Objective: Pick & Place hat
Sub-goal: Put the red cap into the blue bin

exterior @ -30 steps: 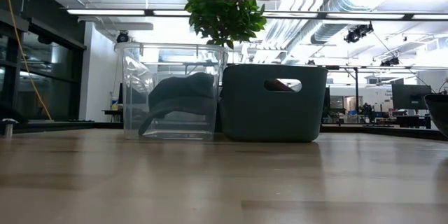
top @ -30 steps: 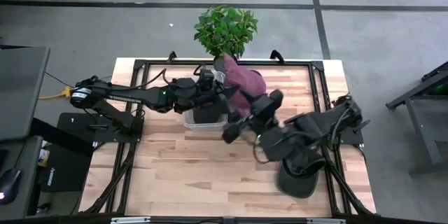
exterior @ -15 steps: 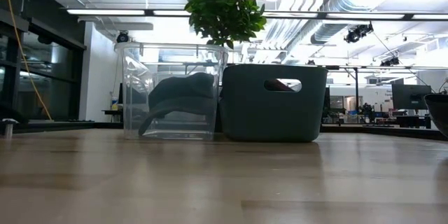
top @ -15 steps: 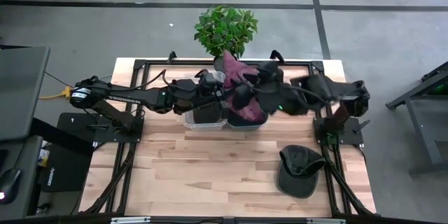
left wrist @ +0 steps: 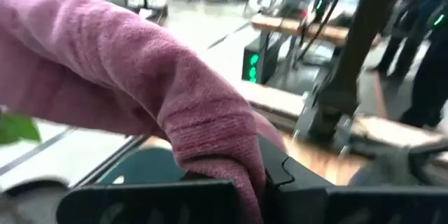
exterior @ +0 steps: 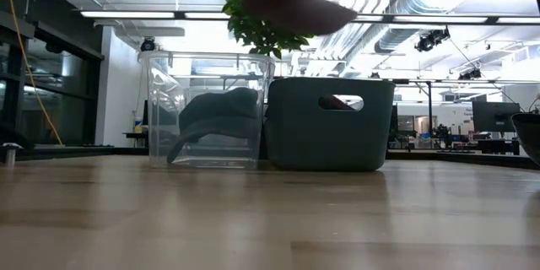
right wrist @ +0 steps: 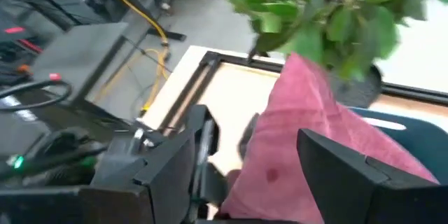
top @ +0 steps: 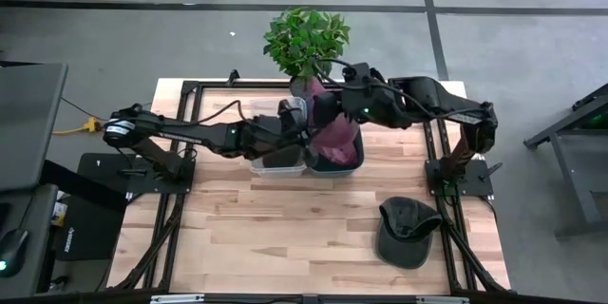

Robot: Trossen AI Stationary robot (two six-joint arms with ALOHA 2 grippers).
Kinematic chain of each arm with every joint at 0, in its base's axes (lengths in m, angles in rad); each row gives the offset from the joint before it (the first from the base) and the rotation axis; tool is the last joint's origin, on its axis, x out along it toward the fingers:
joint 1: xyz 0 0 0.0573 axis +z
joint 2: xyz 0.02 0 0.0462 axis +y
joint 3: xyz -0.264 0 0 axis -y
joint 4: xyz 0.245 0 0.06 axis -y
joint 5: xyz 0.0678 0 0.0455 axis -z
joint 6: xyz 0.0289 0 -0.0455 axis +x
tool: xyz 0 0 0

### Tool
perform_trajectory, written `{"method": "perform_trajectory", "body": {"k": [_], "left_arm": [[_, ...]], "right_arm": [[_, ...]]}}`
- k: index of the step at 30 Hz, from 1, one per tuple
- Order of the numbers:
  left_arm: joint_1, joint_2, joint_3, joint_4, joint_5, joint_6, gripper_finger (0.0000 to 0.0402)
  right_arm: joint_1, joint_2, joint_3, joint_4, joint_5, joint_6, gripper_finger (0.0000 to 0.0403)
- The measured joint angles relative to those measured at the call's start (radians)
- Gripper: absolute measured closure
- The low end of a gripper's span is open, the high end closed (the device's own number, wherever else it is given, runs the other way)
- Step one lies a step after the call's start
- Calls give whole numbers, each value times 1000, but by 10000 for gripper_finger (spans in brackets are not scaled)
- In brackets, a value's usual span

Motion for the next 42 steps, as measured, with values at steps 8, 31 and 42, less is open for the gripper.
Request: {"method": "perform_trajectory", "body": {"k": [8,31,42], "left_arm": [[0,16,-1,10,-11,22,401],[0,16,-1,-1,-13,175,401],[0,18,-1,-13,-11,174,401]], "right_arm": [[-11,15,0,-219,-81,115,156],[-79,86,0,-79,-135,52,156],[-84,122,1,-129,-170,71,156]]}}
